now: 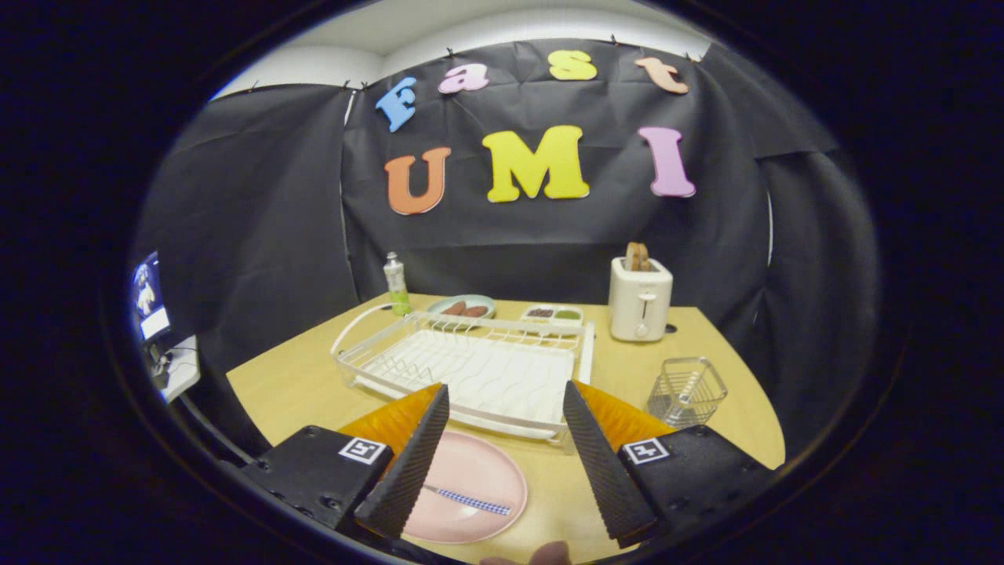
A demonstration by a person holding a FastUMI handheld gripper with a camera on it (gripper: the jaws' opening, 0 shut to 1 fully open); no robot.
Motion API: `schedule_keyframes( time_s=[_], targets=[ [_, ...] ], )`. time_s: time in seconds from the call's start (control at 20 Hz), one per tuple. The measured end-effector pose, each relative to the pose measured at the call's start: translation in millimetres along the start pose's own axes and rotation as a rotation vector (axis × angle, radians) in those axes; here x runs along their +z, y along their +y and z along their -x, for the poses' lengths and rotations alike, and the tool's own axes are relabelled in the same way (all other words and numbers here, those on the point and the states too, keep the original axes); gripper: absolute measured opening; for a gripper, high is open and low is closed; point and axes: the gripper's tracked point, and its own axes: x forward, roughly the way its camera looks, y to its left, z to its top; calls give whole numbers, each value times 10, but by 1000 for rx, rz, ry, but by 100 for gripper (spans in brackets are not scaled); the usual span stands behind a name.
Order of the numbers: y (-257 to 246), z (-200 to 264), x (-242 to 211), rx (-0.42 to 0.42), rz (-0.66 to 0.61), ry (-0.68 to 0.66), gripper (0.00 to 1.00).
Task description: Take the plate from the dish rack, then take the spoon from the basket and place it into the plate.
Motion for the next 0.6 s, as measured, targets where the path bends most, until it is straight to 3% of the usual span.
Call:
schedule_keyframes(
  time_s=[0.35, 0.6],
  targets=[
    [-321, 549, 600, -216, 27, -249, 99],
    [-279, 889, 692, -262, 29, -334, 99]
  ],
)
